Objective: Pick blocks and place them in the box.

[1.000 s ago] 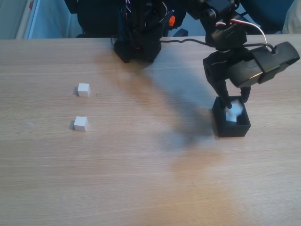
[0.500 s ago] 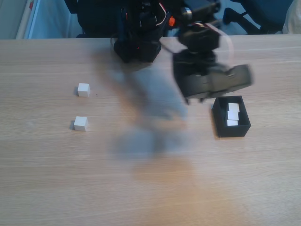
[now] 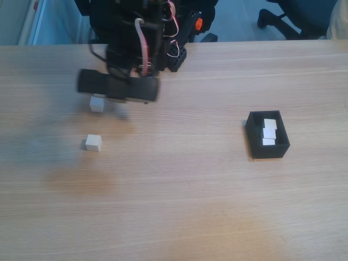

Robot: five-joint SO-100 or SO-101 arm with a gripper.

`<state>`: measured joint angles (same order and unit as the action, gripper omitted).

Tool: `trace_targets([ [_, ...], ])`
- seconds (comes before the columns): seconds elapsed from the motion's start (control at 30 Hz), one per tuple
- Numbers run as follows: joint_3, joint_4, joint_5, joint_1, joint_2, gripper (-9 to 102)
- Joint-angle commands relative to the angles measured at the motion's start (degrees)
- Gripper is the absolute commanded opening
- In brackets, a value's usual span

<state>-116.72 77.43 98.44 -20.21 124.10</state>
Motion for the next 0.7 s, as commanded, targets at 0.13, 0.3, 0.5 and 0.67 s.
trace_targets([
  [0.13, 1.58, -4.92, 9.49, -10.55, -3.69, 16],
  [0.3, 3.60, -9.05, 11.16, -12.13, -10.55, 16],
  [0.5, 5.62, -15.47, 10.72, -12.22, -19.07, 16],
  [0.67, 10.55, -17.05, 11.51, -12.92, -25.58, 18],
])
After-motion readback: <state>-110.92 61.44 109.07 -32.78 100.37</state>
